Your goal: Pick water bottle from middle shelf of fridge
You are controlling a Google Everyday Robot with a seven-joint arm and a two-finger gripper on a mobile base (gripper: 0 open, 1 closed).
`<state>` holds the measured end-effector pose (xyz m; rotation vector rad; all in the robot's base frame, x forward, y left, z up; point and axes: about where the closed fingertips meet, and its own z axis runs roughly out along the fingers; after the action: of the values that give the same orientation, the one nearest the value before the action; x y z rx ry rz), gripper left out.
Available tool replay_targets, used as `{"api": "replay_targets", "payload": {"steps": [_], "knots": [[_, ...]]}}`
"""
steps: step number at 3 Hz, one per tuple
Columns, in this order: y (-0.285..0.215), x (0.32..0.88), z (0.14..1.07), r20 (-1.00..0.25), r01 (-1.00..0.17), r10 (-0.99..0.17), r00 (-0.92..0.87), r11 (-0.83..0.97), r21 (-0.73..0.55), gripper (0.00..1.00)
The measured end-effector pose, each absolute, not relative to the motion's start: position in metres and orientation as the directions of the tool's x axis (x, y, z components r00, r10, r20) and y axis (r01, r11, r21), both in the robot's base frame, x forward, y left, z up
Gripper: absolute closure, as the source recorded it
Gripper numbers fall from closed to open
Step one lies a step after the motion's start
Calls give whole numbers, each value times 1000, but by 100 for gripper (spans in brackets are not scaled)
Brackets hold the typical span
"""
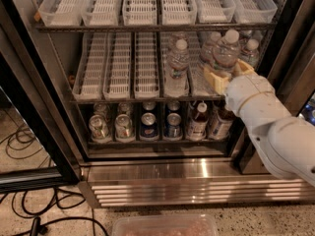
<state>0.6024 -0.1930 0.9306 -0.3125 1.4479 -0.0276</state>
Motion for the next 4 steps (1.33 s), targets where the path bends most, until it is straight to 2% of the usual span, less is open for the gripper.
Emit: {"api": "replay_targets", "payload": {"steps": [1,3,4], "knots": [[-204,576,934,-971,-179,-215,102,957,-230,100],[-204,573,929,-972,-182,-214,97,956,-229,100],[-202,566,926,-975,-233,-214,59,947,-222,100]]}}
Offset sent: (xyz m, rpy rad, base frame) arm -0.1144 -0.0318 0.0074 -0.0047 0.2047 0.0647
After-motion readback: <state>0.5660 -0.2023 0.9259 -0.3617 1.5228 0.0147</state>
